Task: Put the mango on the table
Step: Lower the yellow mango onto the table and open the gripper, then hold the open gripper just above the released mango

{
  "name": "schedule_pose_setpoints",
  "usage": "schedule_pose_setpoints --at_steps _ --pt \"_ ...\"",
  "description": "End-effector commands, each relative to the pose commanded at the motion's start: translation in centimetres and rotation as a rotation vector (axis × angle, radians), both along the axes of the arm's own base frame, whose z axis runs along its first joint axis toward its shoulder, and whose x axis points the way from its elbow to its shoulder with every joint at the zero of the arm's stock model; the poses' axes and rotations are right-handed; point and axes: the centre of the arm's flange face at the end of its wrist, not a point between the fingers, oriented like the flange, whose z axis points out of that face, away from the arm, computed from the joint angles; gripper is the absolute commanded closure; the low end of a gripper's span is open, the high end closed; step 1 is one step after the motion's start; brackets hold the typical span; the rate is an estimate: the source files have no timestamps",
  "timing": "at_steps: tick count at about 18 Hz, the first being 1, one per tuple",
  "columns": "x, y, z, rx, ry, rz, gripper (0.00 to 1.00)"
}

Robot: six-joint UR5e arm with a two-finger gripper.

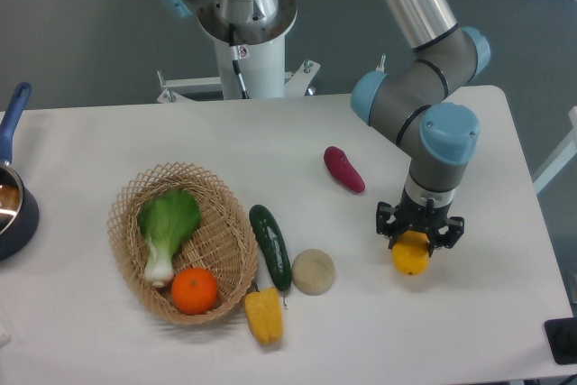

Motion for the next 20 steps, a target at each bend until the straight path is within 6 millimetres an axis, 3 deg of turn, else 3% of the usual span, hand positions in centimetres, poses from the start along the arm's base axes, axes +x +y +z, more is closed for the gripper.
schedule_pose_setpoints --at_steps 7,14,18,20 --pt "0.0 0.1 -0.2 -0.001 -0.001 -0.002 0.52" --pt "-0.2 0.6 0.0 0.000 0.006 -0.015 0.29" --pt "-0.6 1.1 1.2 0.011 0.030 -0.021 0.00" --pt "-1.0 1.4 2.4 0.021 0.054 -0.022 0.00"
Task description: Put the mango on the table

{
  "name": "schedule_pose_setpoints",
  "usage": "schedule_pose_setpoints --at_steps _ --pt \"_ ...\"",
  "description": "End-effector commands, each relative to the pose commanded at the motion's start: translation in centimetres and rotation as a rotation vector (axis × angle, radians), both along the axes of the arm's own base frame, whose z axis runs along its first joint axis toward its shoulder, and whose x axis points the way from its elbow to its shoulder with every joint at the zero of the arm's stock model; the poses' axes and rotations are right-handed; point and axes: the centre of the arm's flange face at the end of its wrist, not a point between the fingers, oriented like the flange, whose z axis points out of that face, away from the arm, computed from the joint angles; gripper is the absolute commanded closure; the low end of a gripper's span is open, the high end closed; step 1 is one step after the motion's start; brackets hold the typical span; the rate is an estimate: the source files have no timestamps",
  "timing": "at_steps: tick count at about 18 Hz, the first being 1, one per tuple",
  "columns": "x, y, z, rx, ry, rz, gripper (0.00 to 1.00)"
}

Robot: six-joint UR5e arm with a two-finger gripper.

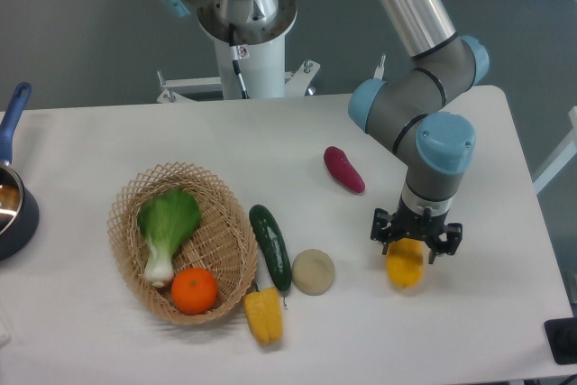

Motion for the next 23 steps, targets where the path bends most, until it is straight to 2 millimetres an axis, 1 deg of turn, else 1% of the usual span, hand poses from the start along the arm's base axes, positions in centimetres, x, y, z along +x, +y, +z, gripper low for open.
schedule_pose_setpoints --at_steps 1,3,5,6,7,8,9,11,12,13,15,16,17,19,21,23 --pt "-0.2 0.1 0.9 0.008 0.015 0.000 0.00" --pt "-0.4 0.2 3.8 0.028 0.060 -0.001 0.00" --pt "-1.3 0.6 8.6 0.064 0.140 -0.003 0.00" --pt "-1.8 0.8 11.3 0.079 0.186 -0.001 0.00" --pt "-2.2 0.5 13.6 0.085 0.227 0.005 0.00" --pt "-2.7 -0.3 15.6 0.086 0.264 0.006 0.00" --pt "-3.6 -2.3 17.8 0.078 0.309 -0.015 0.00" --pt "-4.7 -5.8 20.4 0.034 0.378 -0.115 0.00" --pt "-5.2 -7.5 21.3 0.012 0.403 -0.149 0.00" --pt "-5.5 -8.7 21.7 -0.007 0.416 -0.178 0.00" --pt "-5.3 -10.6 22.3 -0.045 0.408 -0.241 0.00" --pt "-5.4 -12.4 22.1 -0.067 0.396 -0.270 0.00" --pt "-5.1 -14.2 22.0 -0.098 0.404 -0.338 0.00" --pt "-5.1 -16.6 22.1 -0.140 0.417 -0.424 0.00" --pt "-4.7 -18.4 22.1 -0.157 0.423 -0.469 0.00" --pt "-4.8 -19.7 22.2 -0.139 0.425 -0.469 0.00"
